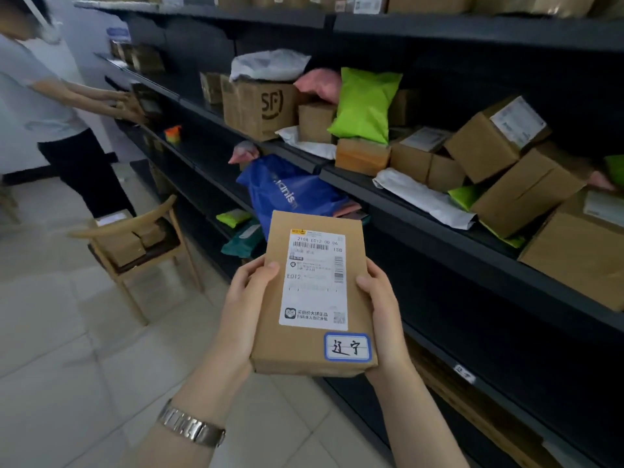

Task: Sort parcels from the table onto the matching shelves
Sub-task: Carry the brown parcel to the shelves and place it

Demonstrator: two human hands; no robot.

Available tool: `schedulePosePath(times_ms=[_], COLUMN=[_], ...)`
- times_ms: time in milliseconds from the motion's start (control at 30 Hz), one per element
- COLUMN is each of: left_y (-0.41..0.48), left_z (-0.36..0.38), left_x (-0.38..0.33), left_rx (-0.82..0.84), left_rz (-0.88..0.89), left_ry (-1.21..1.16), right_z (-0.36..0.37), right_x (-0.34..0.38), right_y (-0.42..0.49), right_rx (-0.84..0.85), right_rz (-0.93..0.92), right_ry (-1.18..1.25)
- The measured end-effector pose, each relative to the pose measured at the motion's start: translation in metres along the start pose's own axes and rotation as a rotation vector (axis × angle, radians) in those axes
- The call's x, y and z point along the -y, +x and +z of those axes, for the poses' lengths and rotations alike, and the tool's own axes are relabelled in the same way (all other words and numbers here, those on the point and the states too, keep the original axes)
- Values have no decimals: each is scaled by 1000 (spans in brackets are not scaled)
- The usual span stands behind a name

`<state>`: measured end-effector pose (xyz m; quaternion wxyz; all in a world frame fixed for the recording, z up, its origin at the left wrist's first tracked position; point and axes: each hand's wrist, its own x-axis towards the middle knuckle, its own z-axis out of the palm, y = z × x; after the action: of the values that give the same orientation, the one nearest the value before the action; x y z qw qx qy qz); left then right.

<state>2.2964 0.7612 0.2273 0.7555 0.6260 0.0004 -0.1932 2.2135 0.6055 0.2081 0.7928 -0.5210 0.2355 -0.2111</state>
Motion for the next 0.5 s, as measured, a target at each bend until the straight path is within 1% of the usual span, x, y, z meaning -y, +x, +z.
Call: schedulePosePath(times_ms=[100,233,367,500], left_y=[51,128,199,253], left_z=[17,47,79,107], left_x=[-13,-8,19,41], left_rx=[90,226,398,560], left_rz=[-22,-77,-192,-246], left_ry=[11,83,157,253], right_z=[4,-7,-22,-25], right_x=[8,1,-24,-40], right_y=[44,99,136,160], right_rx=[-55,-191,-409,-616], right_rz=[-46,-83,-77,-102], right_ry=[23,41,103,175])
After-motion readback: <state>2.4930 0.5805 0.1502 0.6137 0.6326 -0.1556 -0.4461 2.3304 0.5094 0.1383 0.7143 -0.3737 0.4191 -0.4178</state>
